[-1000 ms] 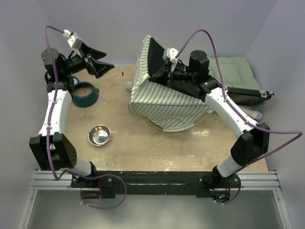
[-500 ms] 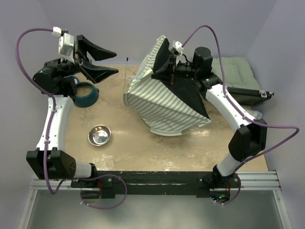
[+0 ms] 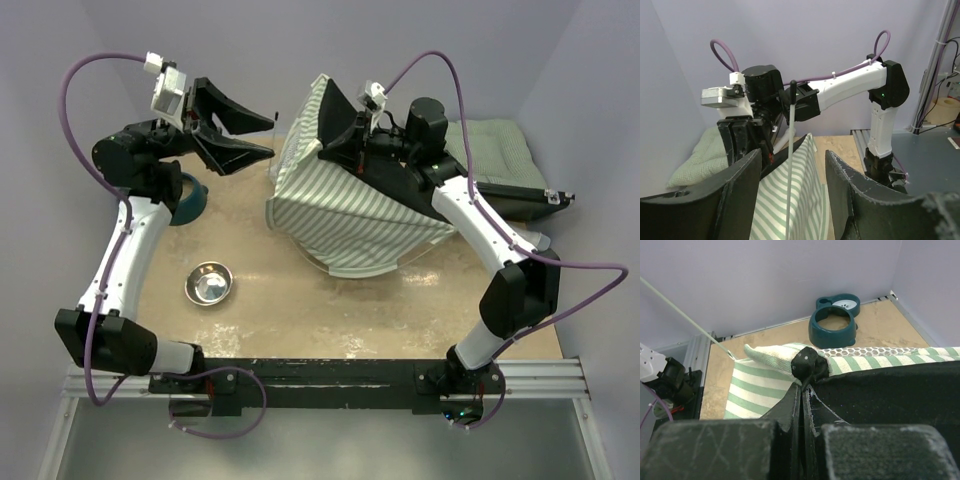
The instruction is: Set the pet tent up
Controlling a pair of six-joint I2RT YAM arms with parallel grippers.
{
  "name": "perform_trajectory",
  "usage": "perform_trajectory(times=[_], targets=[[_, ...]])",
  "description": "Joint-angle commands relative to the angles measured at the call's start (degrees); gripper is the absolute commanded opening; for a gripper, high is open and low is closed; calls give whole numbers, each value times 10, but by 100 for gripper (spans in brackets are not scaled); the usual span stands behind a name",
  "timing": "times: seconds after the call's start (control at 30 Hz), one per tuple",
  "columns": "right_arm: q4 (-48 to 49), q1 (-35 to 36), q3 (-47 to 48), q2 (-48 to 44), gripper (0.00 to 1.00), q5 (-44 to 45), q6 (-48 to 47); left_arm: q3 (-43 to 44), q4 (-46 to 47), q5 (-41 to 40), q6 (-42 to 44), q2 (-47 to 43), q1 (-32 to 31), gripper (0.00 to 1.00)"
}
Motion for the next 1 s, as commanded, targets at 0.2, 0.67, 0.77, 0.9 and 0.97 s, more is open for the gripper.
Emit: perform_trajectory(times=[0.2,0.67,0.77,0.9,0.97], targets=[[34,4,3,-24,0,1,15,55,-47,-29,32,20,-44,33],[42,4,0,-24,0,-25,22,44,-91,-36,24,8,-42,0],[68,4,1,-22,0,-37,48,39,-161,-42,24,11,-42,0],[136,6,7,-11,0,-55,139,0,-298,-49,74,8,-44,0],[170,7,8,-9,0,-65,175,-4,-420,-50,145,8,-45,0]])
